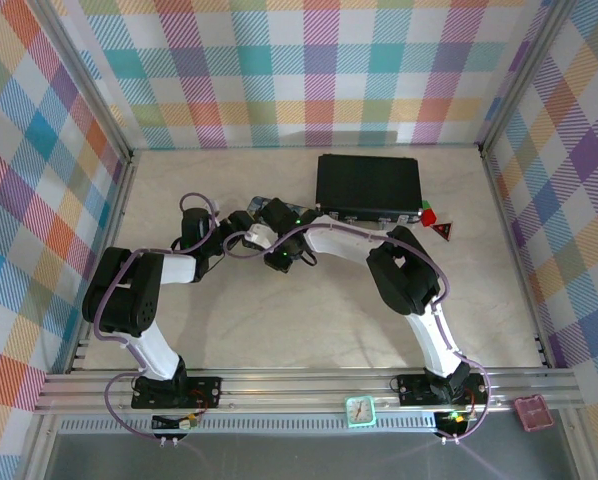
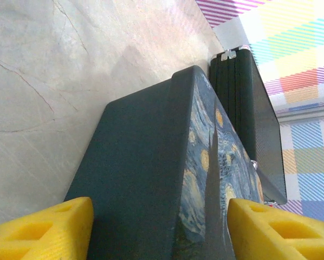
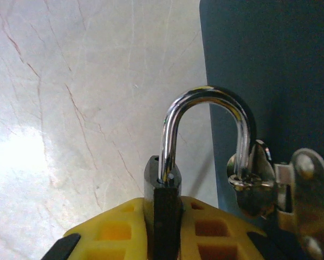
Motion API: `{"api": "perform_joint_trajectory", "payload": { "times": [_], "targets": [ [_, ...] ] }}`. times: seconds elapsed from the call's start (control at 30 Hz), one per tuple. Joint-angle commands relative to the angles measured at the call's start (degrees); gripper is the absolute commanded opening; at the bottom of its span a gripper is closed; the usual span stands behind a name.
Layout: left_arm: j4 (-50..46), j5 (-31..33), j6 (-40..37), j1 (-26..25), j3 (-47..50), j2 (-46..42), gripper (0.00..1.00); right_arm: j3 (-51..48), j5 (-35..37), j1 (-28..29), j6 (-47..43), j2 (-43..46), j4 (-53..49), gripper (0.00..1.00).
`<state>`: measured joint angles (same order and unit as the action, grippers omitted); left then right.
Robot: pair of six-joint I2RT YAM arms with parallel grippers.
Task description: Unlock the padlock with the key
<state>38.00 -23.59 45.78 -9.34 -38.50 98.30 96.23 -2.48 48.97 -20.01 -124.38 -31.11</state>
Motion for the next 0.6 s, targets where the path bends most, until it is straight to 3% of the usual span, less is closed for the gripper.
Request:
{"api": "perform_joint_trajectory", "payload": {
  "times": [0.0,0.07,0.27,0.57],
  "targets": [
    [0.33,-6.11,1.07,-2.81,1.54,-1.45,0.64,3.40,-5.32,-0.10,2.83,-0.60,6.25,0.00],
    [-0.49,-5.58,0.94,-2.32,2.60,-3.46,0.66,2.39,-4.68,-0.37,3.41,-0.22,6.55,0.00],
    [-9.01,-6.11,0.71,1.99,3.83,-12.24,0.85,-1.70,-4.52,-0.63,6.34,1.79,9.04,0.00],
    [-26.01,-1.10,-2.44,2.07,6.20,-25.33,0.87,-2.55,-8.55,-0.81,11.19,0.94,11.85,0.00]
  ]
}}
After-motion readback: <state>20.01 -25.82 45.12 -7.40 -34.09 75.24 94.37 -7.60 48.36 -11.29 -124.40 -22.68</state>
